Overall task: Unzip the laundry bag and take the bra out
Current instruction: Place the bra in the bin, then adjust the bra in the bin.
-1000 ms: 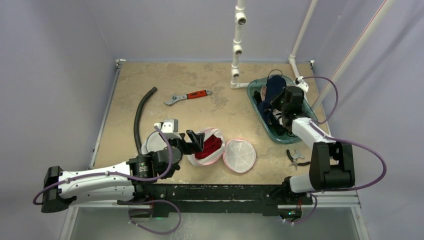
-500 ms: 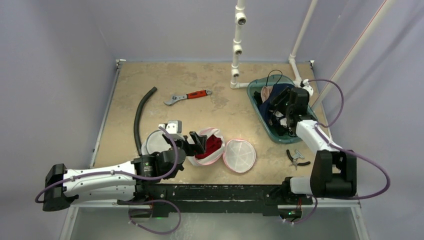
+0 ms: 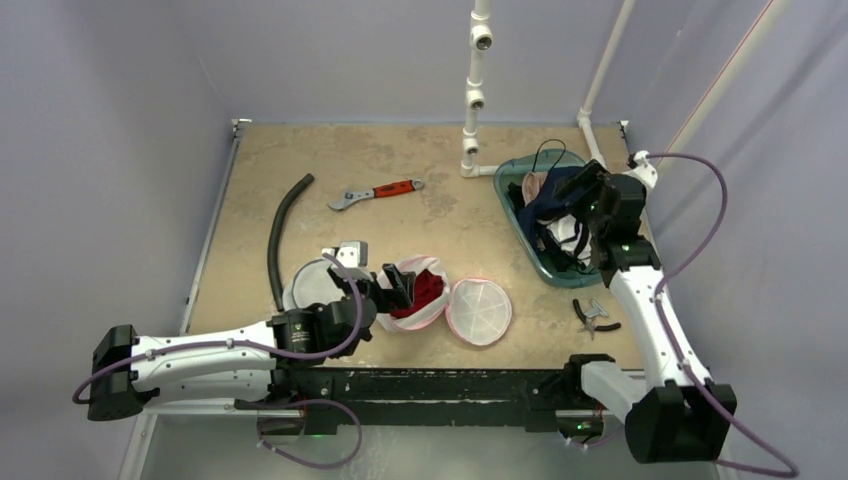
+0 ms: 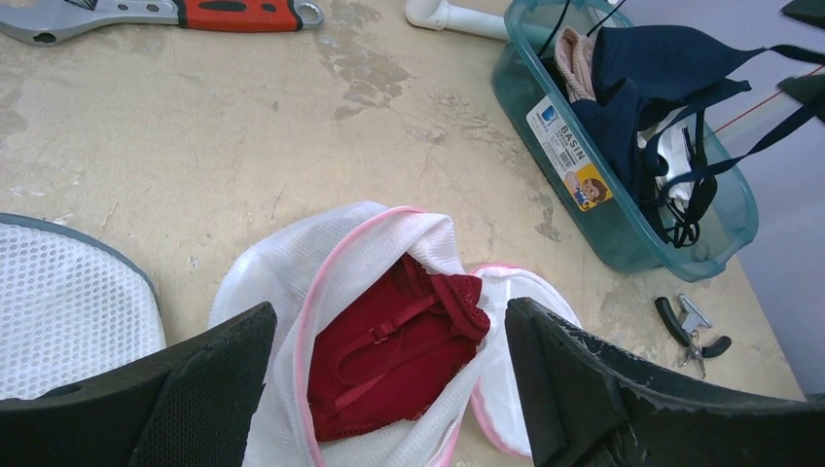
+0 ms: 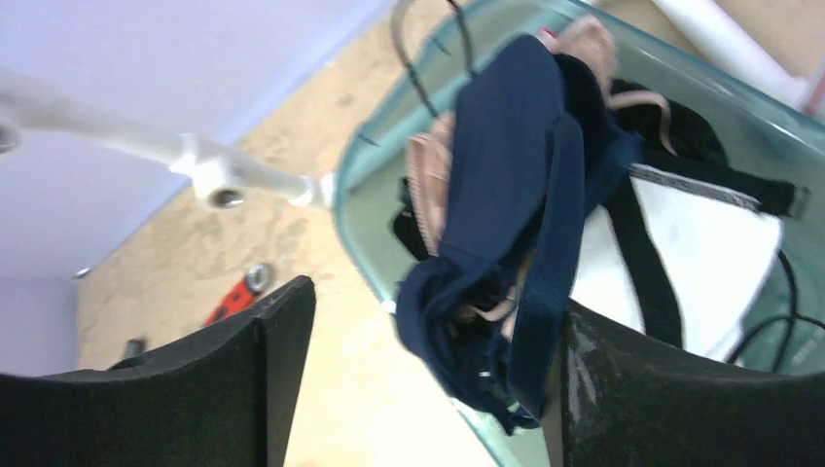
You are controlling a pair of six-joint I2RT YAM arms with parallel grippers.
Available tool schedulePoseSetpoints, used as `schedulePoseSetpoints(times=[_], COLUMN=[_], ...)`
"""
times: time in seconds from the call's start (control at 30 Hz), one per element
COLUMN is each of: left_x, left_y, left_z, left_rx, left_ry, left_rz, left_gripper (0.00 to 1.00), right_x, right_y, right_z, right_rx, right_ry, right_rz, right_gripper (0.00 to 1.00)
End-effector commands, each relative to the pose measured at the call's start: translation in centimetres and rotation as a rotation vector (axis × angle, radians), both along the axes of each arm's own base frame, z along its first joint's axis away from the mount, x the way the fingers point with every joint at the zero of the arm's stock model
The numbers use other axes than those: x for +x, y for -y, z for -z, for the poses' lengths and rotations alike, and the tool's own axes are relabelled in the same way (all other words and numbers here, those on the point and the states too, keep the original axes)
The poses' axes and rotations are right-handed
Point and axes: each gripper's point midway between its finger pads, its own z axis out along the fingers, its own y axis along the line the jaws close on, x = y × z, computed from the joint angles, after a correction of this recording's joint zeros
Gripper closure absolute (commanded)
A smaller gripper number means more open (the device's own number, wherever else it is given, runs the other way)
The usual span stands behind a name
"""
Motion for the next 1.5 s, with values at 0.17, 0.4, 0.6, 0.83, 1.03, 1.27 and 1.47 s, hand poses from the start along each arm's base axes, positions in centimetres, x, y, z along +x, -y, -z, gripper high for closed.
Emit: schedulePoseSetpoints(times=[0.17,0.4,0.6,0.83,1.03,1.27,1.47], left_x=[0.0,-0.3,-0.3,-0.4,-0.6,-0.7,-1.3], left_y=[0.3,-0.5,0.5,1.6,2.3,2.5,0.8], left_z=[-1.0,0.7,0.5,0.7,0.8,1.0,2.3], left_rx=[-0.014,0.019,0.034,0.037,0.022,0.033,0.064], left_ry=[-0.007,-0.037,-0.032,-0.049,-0.06,-0.062,-0.082], left_rz=[-0.006,-0.018,0.012,0.04,0.067,0.074,0.079], left_gripper=[0.14,0.14,0.14,0.14,0.14,0.18,0.19], right_x=[3.4,4.3,0.9,-4.1,-4.6,2.0,7.2], right_y=[-4.4,-0.7,0.6,2.2,0.1,-6.3,-4.5], right_z=[-4.8,1.0,2.4,1.3,-7.3,-8.2,-2.7], right_rx=[0.09,-0.011,-0.038,-0.074,-0.046,0.209,0.154], right_ry=[0.149,-0.016,-0.105,-0.147,0.112,0.298,0.165], right_rz=[-0.189,-0.008,0.055,0.126,-0.001,-0.261,-0.152], right_gripper=[0.53,0.28,0.1,0.07,0.15,0.57,0.51])
